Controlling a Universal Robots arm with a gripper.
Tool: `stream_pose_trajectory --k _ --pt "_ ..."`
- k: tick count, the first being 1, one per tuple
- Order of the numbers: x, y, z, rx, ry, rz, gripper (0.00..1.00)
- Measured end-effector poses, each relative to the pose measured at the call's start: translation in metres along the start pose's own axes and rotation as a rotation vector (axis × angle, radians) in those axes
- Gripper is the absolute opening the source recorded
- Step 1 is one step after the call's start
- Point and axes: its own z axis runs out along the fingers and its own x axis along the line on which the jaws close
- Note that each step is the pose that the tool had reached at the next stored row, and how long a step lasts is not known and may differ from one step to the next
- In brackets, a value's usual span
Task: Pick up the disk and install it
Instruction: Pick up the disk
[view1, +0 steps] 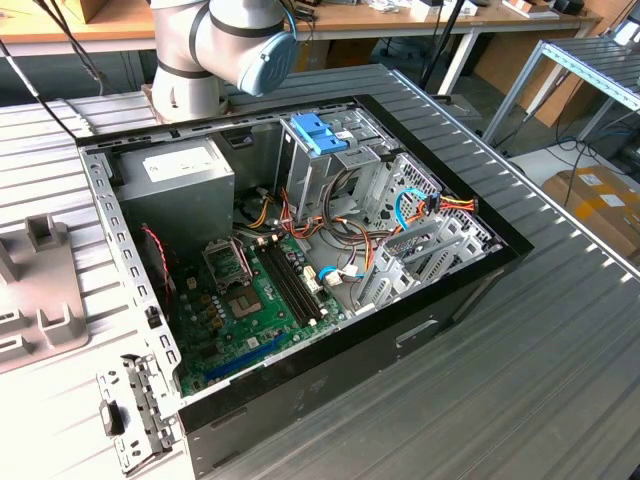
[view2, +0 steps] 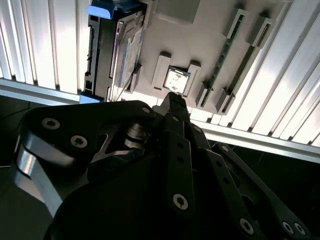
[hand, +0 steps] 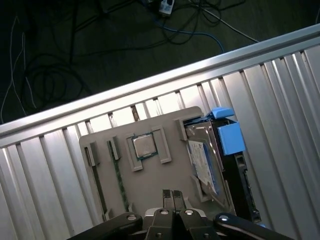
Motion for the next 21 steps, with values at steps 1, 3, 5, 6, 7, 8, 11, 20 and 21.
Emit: stream_pose_trajectory --k 1,3,5,6,7,8,11,20,21 --pt "0.0000 0.0000 0.0000 -0.0001 0.0002 -0.005 0.11" --pt "0.0000 0.0001 0.0000 -0.0004 0.0008 -0.018 0.11" --pt "0.0000 0.0000 0.0000 -0.0007 0.0013 -0.029 0.11" --pt "0.0000 0.0000 0.0000 -0.0009 0.0015 -0.035 0.11" --pt "0.0000 0.0000 0.0000 -0.0010 0.0018 -0.040 0.11" --pt "0.0000 0.0000 0.0000 -0.0011 0.0020 -0.046 0.11" --pt "0.0000 0.0000 0.0000 -0.0017 0.0030 -0.069 0.11" --pt "0.0000 0.0000 0.0000 -0.0029 0.0053 -0.119 0.11" --pt "0.0000 0.0000 0.0000 -0.0031 0.0057 -0.129 0.11"
